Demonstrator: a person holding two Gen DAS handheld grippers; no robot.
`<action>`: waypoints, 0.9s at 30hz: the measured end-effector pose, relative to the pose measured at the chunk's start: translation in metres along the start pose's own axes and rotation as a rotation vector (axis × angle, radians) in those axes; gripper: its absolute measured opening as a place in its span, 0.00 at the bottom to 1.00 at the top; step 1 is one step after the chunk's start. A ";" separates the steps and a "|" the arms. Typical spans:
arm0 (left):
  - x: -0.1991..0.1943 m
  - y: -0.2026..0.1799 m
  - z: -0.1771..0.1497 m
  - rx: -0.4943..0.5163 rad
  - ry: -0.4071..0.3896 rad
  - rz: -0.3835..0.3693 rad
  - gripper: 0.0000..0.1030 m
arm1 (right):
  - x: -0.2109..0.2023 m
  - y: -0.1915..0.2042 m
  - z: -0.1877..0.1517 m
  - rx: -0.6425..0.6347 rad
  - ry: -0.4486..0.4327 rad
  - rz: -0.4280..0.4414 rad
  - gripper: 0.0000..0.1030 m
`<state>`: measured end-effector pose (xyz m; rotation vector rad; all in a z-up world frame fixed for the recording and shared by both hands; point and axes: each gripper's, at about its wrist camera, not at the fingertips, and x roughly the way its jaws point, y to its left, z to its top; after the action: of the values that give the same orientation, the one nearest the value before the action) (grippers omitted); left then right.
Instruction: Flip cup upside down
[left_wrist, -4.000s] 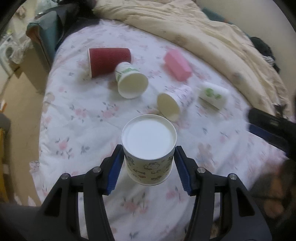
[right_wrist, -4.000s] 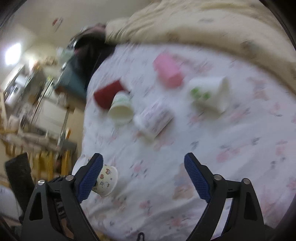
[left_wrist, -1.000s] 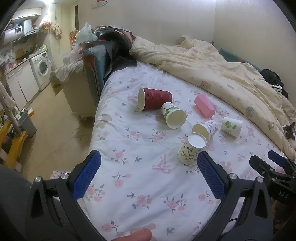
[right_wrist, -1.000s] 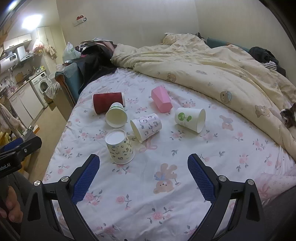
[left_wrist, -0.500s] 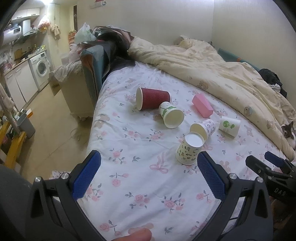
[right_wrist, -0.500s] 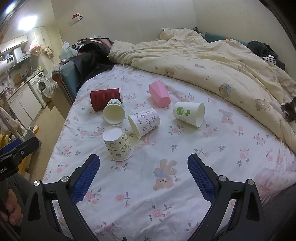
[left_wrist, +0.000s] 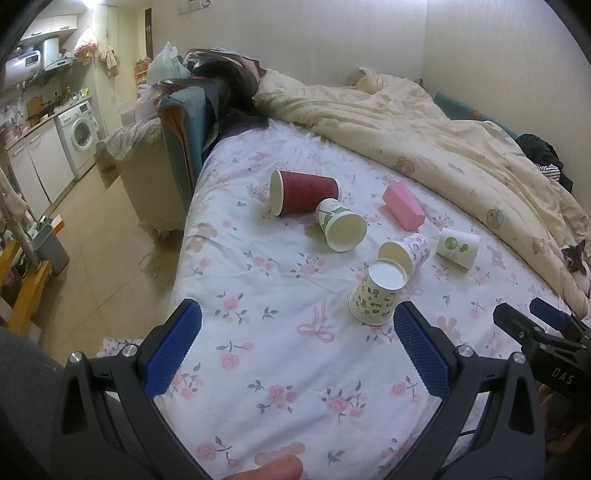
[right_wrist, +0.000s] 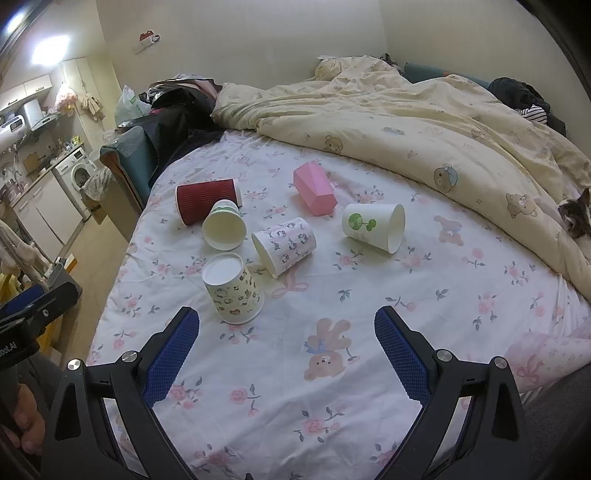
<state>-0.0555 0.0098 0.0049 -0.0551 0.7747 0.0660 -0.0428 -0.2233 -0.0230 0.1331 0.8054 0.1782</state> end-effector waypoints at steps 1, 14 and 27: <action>0.000 -0.001 0.000 0.001 -0.001 0.000 1.00 | 0.000 0.000 0.000 0.001 -0.001 0.001 0.95; 0.002 -0.002 -0.002 -0.002 0.005 -0.003 1.00 | -0.002 0.000 0.001 0.006 -0.001 0.002 0.95; 0.005 -0.002 -0.007 0.003 0.016 -0.001 1.00 | -0.003 0.003 0.001 0.002 -0.001 -0.001 0.95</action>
<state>-0.0562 0.0076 -0.0033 -0.0530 0.7905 0.0629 -0.0446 -0.2210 -0.0197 0.1350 0.8042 0.1762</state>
